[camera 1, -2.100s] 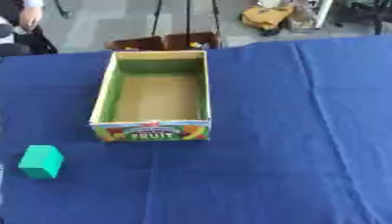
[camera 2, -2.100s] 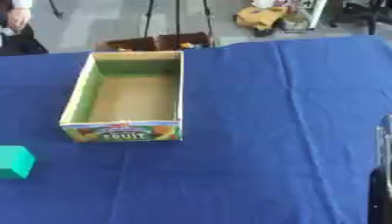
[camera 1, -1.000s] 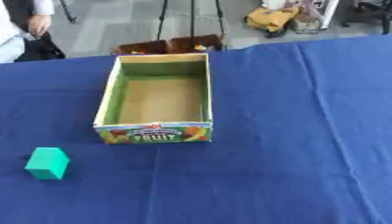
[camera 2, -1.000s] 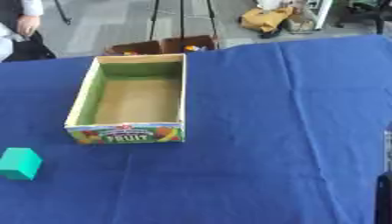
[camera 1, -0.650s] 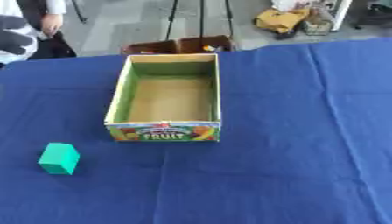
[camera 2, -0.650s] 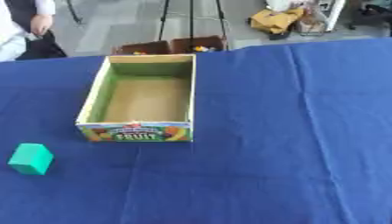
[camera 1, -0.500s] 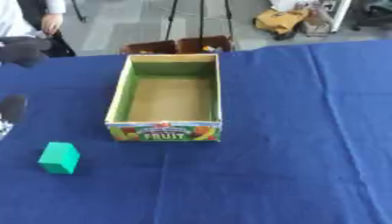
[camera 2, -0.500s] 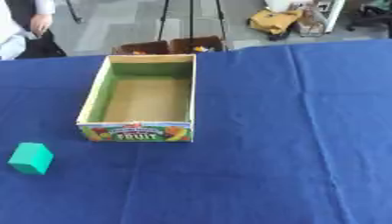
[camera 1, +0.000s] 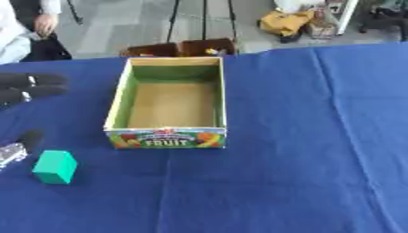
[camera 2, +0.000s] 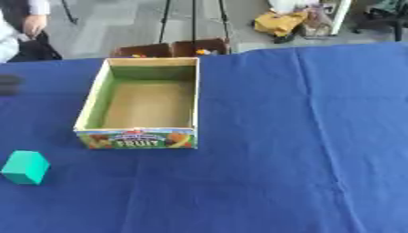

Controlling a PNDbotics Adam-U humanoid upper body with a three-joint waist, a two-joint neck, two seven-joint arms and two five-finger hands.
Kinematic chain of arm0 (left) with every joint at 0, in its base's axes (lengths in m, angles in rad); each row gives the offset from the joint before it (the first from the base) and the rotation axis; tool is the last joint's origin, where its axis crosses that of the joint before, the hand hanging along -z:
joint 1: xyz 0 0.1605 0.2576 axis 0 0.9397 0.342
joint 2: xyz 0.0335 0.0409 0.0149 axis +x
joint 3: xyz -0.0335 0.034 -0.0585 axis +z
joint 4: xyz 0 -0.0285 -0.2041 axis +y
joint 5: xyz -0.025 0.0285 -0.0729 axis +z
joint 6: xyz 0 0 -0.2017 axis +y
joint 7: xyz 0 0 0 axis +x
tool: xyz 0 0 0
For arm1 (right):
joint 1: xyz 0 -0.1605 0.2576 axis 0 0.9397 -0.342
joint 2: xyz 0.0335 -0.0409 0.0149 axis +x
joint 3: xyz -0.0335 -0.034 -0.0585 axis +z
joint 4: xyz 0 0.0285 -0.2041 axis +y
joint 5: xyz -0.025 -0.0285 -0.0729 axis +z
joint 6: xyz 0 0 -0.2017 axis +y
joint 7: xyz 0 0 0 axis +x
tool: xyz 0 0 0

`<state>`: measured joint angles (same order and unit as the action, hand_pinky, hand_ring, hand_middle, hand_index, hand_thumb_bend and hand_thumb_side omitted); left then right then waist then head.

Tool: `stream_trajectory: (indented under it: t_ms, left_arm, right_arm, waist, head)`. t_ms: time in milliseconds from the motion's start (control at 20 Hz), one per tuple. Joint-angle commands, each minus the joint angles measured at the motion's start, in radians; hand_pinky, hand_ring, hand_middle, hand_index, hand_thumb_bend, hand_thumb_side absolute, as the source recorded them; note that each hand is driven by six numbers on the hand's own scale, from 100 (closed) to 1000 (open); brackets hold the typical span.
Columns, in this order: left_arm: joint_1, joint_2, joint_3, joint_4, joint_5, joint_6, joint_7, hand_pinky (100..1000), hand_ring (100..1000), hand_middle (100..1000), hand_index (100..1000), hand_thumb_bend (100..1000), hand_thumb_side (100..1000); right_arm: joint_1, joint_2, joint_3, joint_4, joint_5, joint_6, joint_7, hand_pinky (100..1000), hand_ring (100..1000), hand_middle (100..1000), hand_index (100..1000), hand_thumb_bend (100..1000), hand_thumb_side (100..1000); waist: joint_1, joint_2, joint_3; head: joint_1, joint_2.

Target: Pick up objects on the table and place them in the box.

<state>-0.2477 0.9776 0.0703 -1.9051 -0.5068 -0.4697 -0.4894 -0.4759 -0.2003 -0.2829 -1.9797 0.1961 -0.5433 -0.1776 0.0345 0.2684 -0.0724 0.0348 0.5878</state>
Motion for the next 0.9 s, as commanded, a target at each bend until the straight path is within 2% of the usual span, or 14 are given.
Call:
stream_trajectory:
  t_ms: [50,100,250,550,750,900]
  left_arm:
    - [-0.02,0.056,-0.008,0.03,-0.043,0.013,-0.086,859,931,996,1000,311,950]
    - [-0.023,0.059,-0.013,0.042,-0.053,0.021,-0.109,861,934,999,1000,332,953]
    - [-0.031,0.065,-0.025,0.067,-0.086,0.038,-0.155,878,950,1000,1000,512,989]
    - [-0.045,0.076,-0.046,0.103,-0.153,0.057,-0.213,882,954,1000,1000,735,1000]
    - [-0.057,0.083,-0.061,0.127,-0.175,0.073,-0.238,870,946,1000,1000,767,1000]
    - [-0.07,0.087,-0.081,0.166,-0.163,0.086,-0.246,856,939,996,1000,724,1000]
  right_arm:
    - [-0.016,-0.027,0.0,-0.02,-0.008,-0.002,0.006,687,756,552,726,100,735]
    - [-0.017,-0.027,0.0,-0.02,-0.009,-0.002,0.007,687,756,551,726,100,734]
    - [-0.017,-0.027,0.0,-0.02,-0.01,-0.002,0.008,688,756,551,726,100,733]
    - [-0.014,-0.028,0.0,-0.02,-0.012,-0.001,0.014,690,757,548,723,100,724]
    - [-0.012,-0.028,0.0,-0.02,-0.015,-0.001,0.017,690,758,547,722,100,719]
    - [-0.012,-0.028,0.0,-0.02,-0.016,-0.001,0.02,691,758,545,718,100,719]
  waist:
    - [-0.001,-0.012,-0.003]
    - [-0.001,-0.011,-0.004]
    - [0.0,-0.01,-0.007]
    - [0.004,-0.01,-0.009]
    - [0.006,-0.01,-0.009]
    - [0.007,-0.008,-0.012]
  head:
    - [-0.003,-0.011]
    - [-0.002,-0.012]
    - [-0.002,-0.015]
    - [0.003,-0.018]
    - [0.008,-0.019]
    - [0.012,-0.021]
